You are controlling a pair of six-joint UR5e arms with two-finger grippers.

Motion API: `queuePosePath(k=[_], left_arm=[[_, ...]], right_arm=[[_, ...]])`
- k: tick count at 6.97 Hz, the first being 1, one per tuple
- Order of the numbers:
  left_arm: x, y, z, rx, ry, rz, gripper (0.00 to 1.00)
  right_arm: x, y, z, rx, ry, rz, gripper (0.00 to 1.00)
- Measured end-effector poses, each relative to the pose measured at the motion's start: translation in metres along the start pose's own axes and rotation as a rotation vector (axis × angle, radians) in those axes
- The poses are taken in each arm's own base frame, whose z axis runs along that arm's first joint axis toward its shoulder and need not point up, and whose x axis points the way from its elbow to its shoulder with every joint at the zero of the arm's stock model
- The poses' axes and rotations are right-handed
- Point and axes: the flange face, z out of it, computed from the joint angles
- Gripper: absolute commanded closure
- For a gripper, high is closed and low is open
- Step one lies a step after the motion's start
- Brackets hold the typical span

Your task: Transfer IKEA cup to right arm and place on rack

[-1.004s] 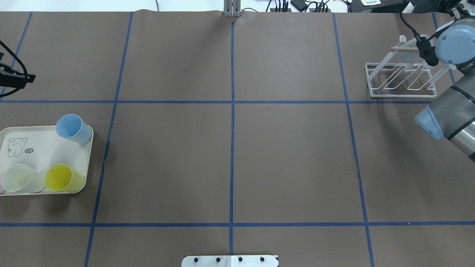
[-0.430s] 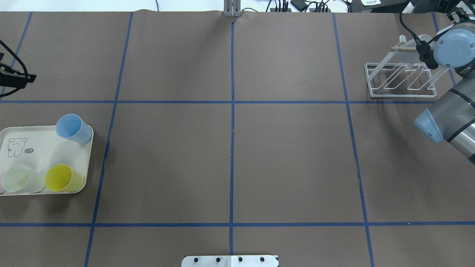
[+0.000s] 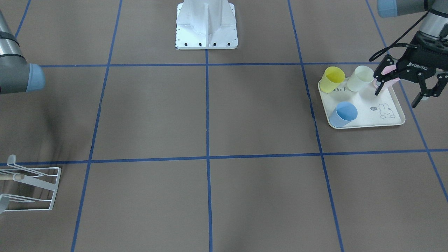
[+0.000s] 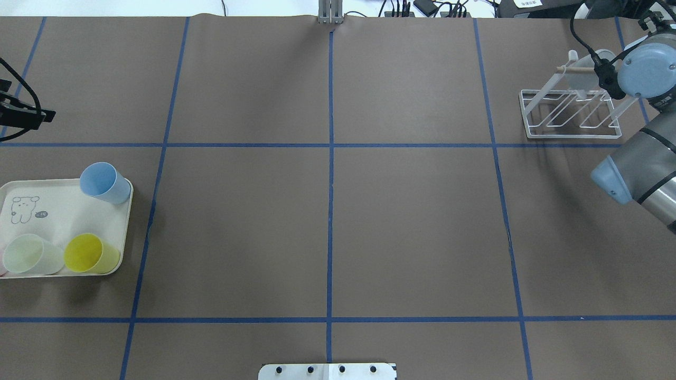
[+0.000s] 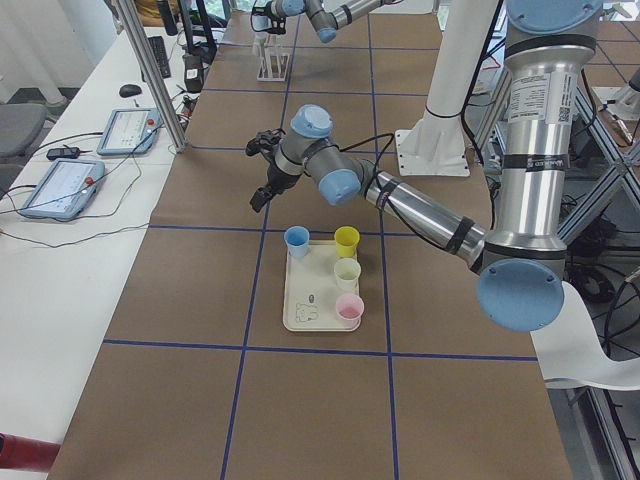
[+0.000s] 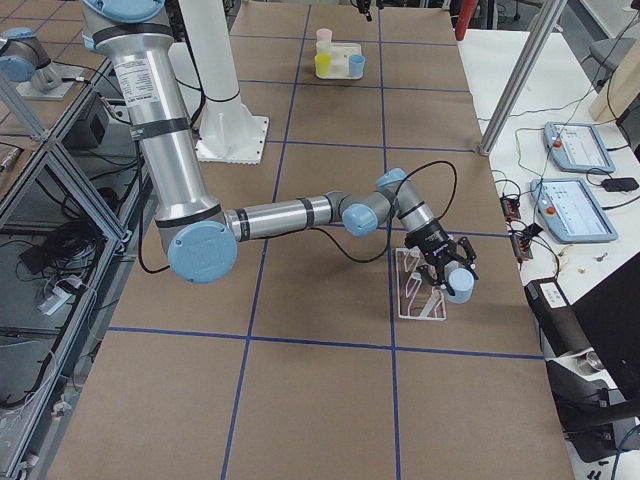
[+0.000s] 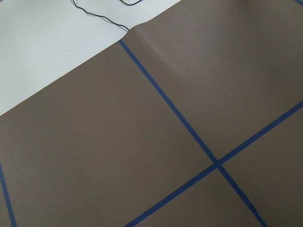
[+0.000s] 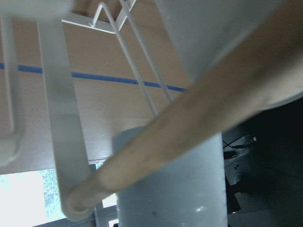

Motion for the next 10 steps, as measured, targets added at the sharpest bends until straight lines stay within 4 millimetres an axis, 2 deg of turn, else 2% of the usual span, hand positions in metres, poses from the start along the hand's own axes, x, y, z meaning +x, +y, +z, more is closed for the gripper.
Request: queuePosePath(k=[2,3,4,5,10], left_arm=[[0.0,0.0004,0.0002,-0.001,0.002,0.0,0.0],[0.0,0.0004,0.0002,-0.001,0.002,0.0,0.0],[0.0,0.0004,0.0002,-0.001,0.002,-0.001,0.0],[0.0,0.0004,0.0002,-0.001,0.002,-0.001,0.0],[0.0003,0.0002,0.0001,-0.001,0.004,0.0,0.0]], right_arm=[[-0.0007,-0.0052,-0.0014,0.0,0.002,-0.013,0.44],[-0.0007,-0.0078,-0.0025,-0.002,0.005,-0.017,0.36],[-0.0008,-0.0095,-0.0031,-0.004,0.006,-0.02,0.09],[-0.0007,-0.0106,-0.0036,-0.004,0.007,-0.022,0.0],[0.0063,-0.0109,-0.0095,0.0,0.021,-0.008,0.0]])
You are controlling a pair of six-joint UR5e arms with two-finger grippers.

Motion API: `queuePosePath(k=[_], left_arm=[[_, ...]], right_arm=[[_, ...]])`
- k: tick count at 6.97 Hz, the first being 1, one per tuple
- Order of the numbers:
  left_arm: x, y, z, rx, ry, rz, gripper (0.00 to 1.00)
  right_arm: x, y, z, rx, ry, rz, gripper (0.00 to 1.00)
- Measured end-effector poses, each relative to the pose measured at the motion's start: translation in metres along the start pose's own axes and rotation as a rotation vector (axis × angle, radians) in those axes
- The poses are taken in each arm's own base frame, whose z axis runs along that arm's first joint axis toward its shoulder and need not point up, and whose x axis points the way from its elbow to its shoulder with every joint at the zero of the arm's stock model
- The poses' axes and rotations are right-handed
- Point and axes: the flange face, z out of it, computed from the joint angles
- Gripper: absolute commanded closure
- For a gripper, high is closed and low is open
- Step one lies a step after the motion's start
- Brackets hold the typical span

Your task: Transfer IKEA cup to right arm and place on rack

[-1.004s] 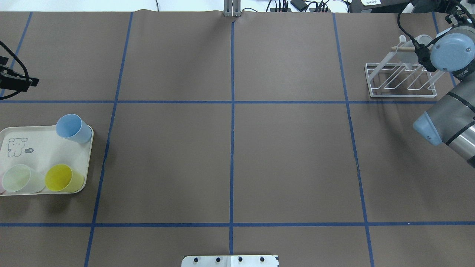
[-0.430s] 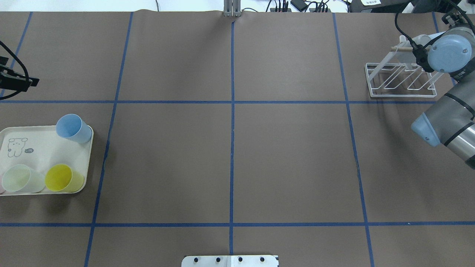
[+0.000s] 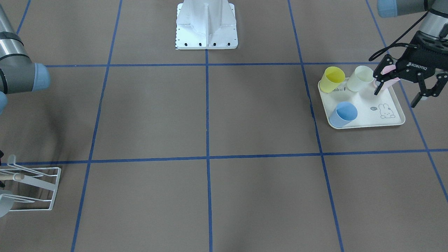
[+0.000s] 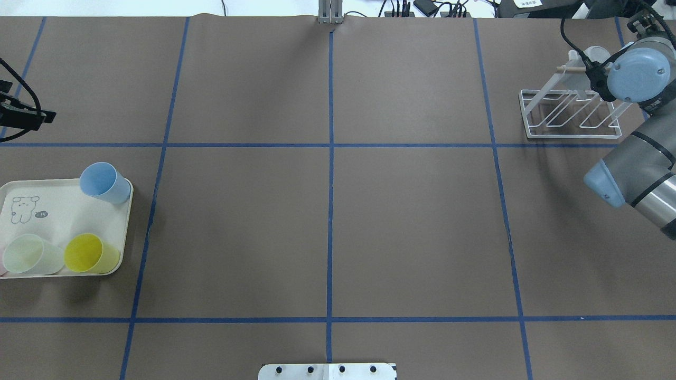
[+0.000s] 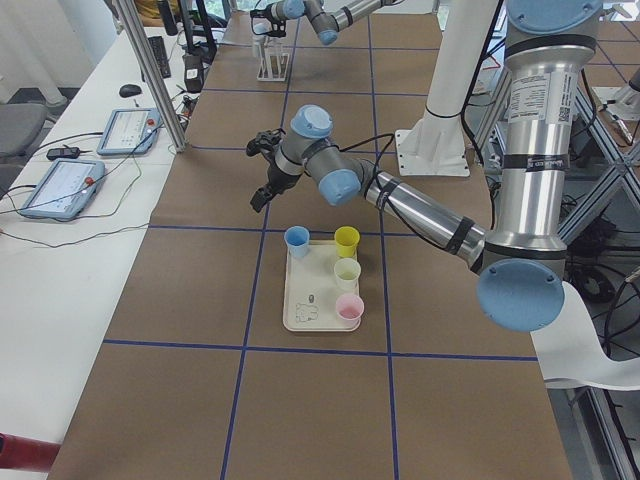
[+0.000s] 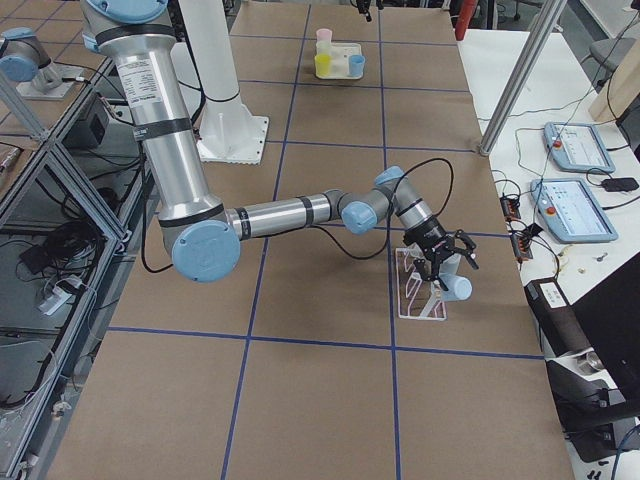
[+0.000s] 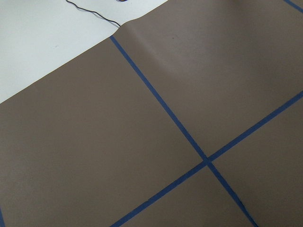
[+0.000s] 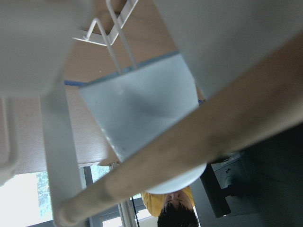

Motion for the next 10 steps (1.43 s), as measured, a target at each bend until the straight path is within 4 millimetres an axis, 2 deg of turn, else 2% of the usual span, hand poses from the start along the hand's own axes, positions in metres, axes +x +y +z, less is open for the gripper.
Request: queuePosePath(k=[2,3,5,7,10], left_arm=[[0.0,0.0,0.0,0.001,0.0,0.0,0.0],[0.0,-0.001,0.0,0.001,0.0,0.0,0.0],[0.0,-0.001,-0.001,0.002,0.001,0.0,0.0],[0.001,0.0,0.0,0.001,0.001,0.0,0.0],[-0.004,0.004,0.011,-0.01,0.0,-0.023,0.0]], right_arm=[[0.006,0.002,-0.007,0.006,0.014,0.011,0.0],[0.015,0.008,-0.019,0.017,0.037,0.027,0.0],[0.038,0.033,-0.055,0.134,0.079,0.134,0.0],[0.048,0.048,-0.094,0.369,0.053,0.416,0.0],[0.043,0.053,-0.171,0.743,-0.176,0.954,0.0]])
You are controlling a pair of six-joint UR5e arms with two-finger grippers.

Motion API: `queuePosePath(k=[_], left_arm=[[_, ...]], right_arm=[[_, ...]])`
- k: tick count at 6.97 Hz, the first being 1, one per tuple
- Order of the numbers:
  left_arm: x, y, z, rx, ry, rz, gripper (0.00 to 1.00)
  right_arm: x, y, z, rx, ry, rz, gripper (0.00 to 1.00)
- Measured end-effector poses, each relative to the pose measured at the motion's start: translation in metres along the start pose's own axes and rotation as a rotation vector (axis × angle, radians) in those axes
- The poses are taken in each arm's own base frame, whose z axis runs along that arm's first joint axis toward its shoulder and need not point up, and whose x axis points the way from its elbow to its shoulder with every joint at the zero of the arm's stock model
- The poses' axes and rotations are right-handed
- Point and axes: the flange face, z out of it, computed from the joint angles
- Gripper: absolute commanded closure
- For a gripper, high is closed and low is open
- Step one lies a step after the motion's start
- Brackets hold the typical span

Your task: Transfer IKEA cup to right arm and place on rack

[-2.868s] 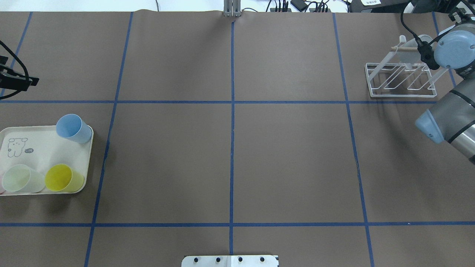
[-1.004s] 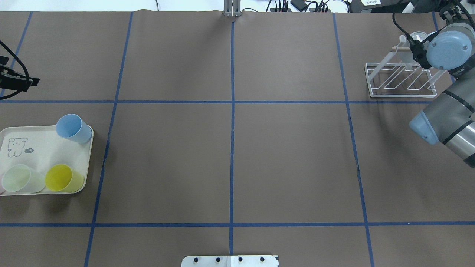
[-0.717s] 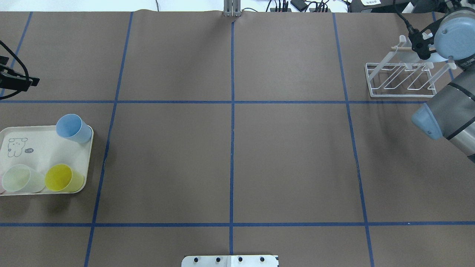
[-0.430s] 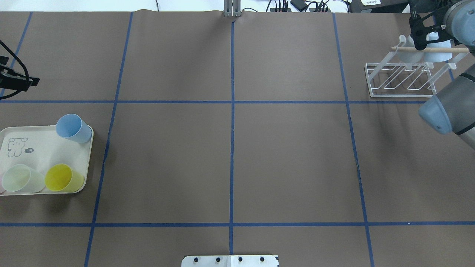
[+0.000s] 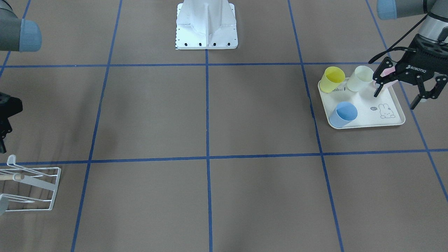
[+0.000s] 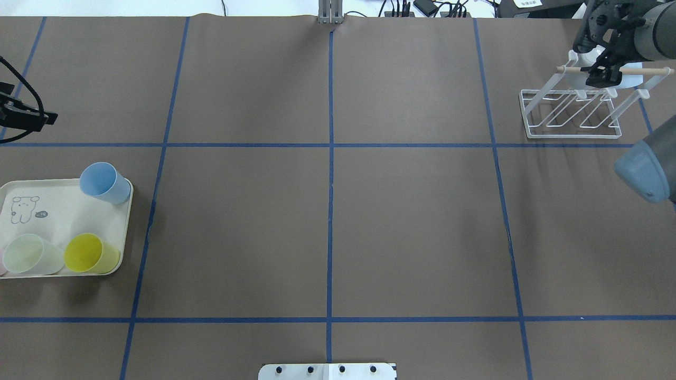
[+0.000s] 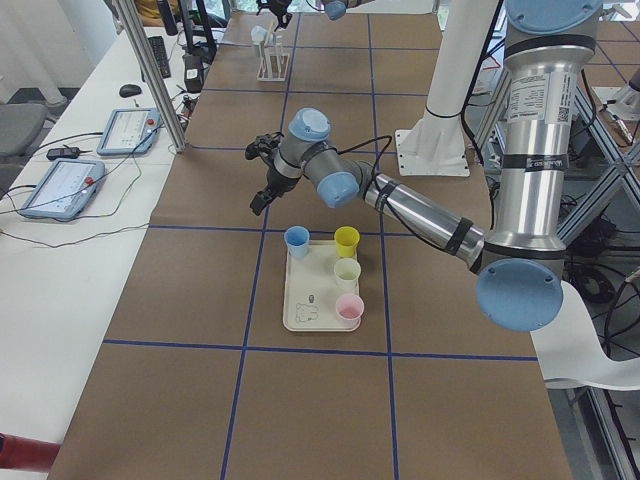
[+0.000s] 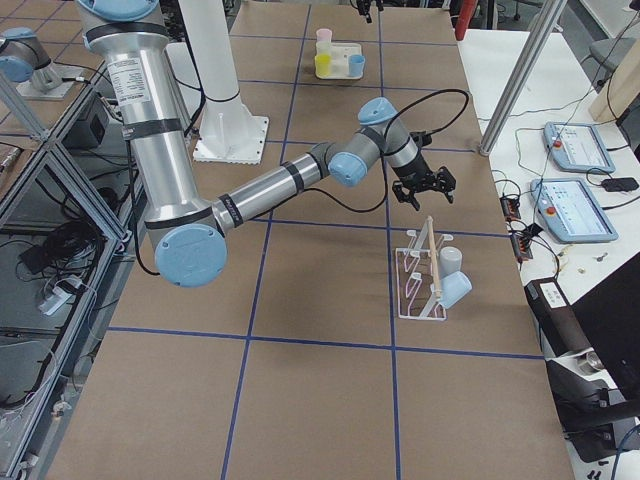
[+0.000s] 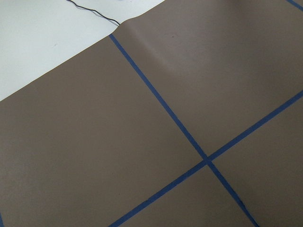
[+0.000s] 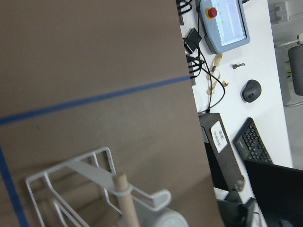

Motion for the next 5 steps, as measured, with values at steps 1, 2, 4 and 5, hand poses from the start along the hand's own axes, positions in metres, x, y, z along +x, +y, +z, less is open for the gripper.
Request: queuePosePath(k=[1,2,4,5], left_arm=[[-0.003,0.003,0.006,0.012,0.004,-0.043,0.0],[-0.007,0.014,0.016,0.028,0.013,-0.086,0.0],[-0.005,0.05,0.056,0.045,0.052,-0.145,0.0],[0.005,0.068,0.085,0.062,0.072,-0.183,0.0]], right_arm=[[-0.012,-0.013,-0.019,0.073,-0.085,0.175,0.0],[-0.027,-0.027,-0.03,0.141,-0.175,0.301,0.0],[-0.051,-0.045,-0.042,0.253,-0.267,0.433,0.0],[-0.058,-0.05,-0.045,0.282,-0.288,0.466,0.0]])
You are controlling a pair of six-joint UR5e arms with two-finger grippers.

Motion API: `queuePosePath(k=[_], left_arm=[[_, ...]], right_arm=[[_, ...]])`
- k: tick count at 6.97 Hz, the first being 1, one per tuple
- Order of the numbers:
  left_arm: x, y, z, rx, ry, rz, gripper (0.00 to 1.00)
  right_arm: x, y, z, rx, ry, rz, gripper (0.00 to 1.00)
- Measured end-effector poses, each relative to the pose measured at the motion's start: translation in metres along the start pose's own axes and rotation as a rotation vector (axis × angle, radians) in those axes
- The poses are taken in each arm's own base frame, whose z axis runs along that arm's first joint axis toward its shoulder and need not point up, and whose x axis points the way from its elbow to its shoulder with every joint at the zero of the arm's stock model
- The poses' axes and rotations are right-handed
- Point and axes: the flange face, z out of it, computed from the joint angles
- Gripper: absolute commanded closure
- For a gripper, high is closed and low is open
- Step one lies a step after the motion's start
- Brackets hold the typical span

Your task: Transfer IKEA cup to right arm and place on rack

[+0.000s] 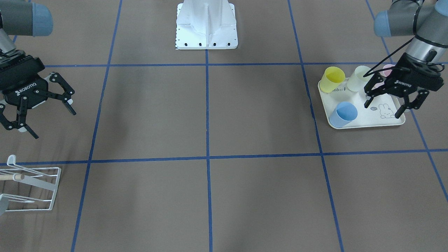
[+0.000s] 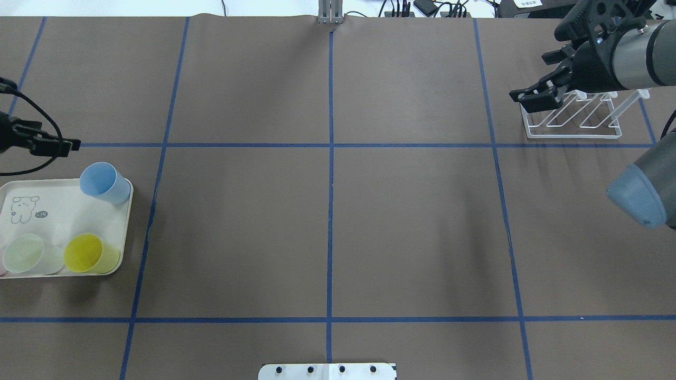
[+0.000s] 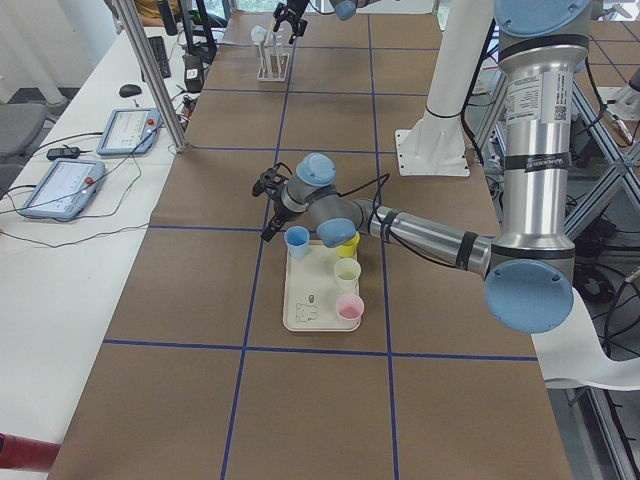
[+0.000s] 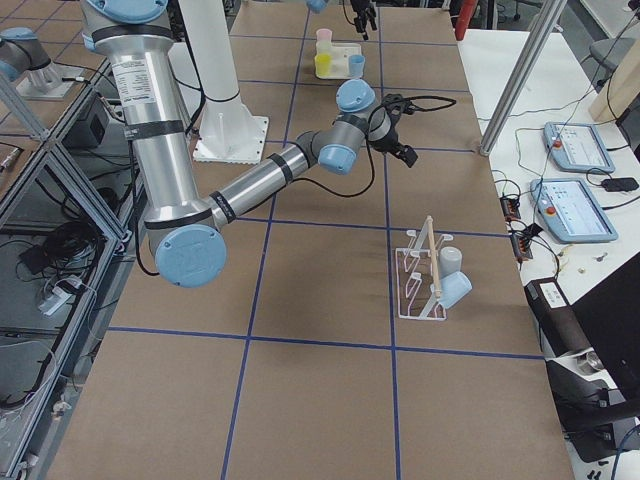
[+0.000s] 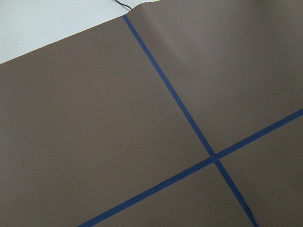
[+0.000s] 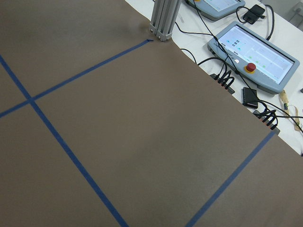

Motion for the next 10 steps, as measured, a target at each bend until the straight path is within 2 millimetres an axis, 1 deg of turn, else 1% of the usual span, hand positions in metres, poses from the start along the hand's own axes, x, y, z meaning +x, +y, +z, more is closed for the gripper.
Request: queuePosePath(k=[1,2,3,4,5,6,7,9,10], left_arm=[[0.004,0.017,0.02,0.018,0.012,-0.026,0.0],[0.008,0.028,0.031,0.021,0.022,-0.034,0.01],[0.012,0.037,0.037,0.013,0.028,-0.032,0.13],[0.015,0.043,0.04,0.003,0.033,-0.028,0.39],[0.016,0.049,0.042,-0.008,0.034,-0.026,0.51],[0.016,0.053,0.043,-0.015,0.034,-0.026,0.51],[0.017,0.055,0.044,-0.02,0.034,-0.026,0.59],[0.017,0.057,0.045,-0.024,0.036,-0.026,0.89],[0.017,0.058,0.044,-0.024,0.036,-0.026,1.0]], right_arm=[[-0.005,-0.001,0.001,0.011,-0.011,0.011,0.0],[-0.007,0.0,0.003,0.012,-0.016,0.013,0.0],[-0.01,0.001,0.006,0.009,-0.02,0.012,0.0],[-0.013,0.002,0.008,0.005,-0.025,0.009,0.0],[-0.015,0.004,0.011,0.001,-0.029,0.003,0.0],[-0.018,0.005,0.013,-0.002,-0.033,0.0,0.0],[-0.019,0.005,0.014,-0.004,-0.036,-0.002,0.0],[-0.021,0.006,0.015,-0.005,-0.038,-0.004,0.0],[-0.021,0.006,0.015,-0.006,-0.038,-0.004,0.0]])
